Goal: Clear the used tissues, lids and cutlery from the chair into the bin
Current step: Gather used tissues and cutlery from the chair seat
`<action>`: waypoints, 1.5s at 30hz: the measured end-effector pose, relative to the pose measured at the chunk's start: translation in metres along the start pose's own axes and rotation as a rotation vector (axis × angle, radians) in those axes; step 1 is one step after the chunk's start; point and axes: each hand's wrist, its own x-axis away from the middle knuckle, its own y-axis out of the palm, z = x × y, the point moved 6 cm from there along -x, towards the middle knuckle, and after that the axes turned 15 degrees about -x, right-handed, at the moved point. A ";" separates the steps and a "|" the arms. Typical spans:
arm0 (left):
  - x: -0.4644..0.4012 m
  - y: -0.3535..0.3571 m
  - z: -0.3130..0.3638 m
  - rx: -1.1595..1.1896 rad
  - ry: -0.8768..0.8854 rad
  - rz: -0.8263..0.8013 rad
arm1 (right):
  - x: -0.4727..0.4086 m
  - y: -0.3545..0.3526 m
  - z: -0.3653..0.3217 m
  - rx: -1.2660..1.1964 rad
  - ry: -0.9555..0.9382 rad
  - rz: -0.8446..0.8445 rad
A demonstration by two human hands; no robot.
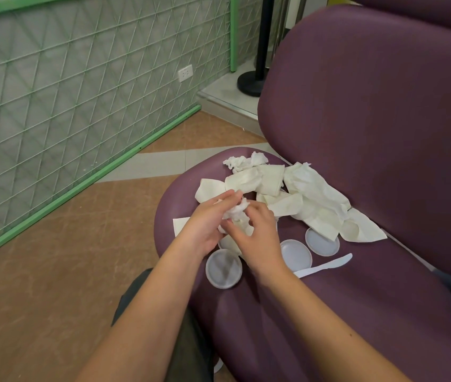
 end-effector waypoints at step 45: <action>-0.021 0.066 -0.006 0.007 -0.093 0.058 | 0.009 -0.068 -0.006 0.070 -0.040 0.204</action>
